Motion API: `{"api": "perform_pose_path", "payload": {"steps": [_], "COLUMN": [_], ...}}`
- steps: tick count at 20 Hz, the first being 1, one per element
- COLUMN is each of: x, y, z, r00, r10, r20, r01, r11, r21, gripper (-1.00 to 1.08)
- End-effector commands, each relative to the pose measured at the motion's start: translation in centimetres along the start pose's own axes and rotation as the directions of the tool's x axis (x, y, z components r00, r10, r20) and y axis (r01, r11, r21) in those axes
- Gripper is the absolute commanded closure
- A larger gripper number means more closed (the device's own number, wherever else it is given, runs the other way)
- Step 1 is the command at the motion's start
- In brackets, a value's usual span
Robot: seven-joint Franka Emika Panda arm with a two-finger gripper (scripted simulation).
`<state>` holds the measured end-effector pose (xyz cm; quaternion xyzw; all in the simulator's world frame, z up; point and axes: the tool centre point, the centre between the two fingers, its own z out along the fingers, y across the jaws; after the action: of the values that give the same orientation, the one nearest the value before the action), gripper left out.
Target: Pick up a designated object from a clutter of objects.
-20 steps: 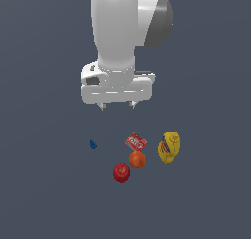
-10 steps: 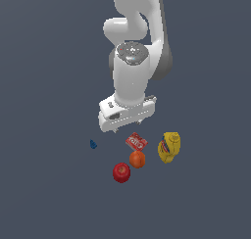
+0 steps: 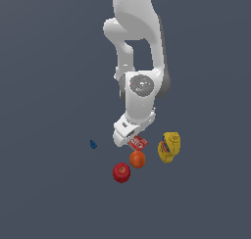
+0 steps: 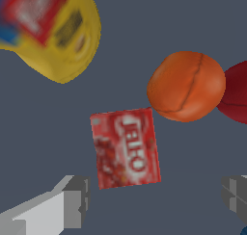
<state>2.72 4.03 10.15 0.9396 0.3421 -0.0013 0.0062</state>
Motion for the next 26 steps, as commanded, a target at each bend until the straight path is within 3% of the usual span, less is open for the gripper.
{"api": "perform_pose_path", "payload": {"steps": [1, 8, 15, 26], "x": [0.2, 0.4, 0.3, 0.3], "y": [-0.6, -1.6, -1.7, -1.8], "z": [1.4, 3.5, 4.0, 8.4], "r00": [0.999, 0.993, 0.993, 0.993], "r10": [-0.049, -0.116, -0.115, -0.119], "r20": [-0.003, -0.008, -0.007, -0.008], "r01": [0.049, 0.116, 0.115, 0.119], "r11": [0.999, 0.993, 0.993, 0.993], "r21": [0.003, 0.010, 0.010, 0.010], "gripper": [-0.92, -0.92, -0.92, -0.92]}}
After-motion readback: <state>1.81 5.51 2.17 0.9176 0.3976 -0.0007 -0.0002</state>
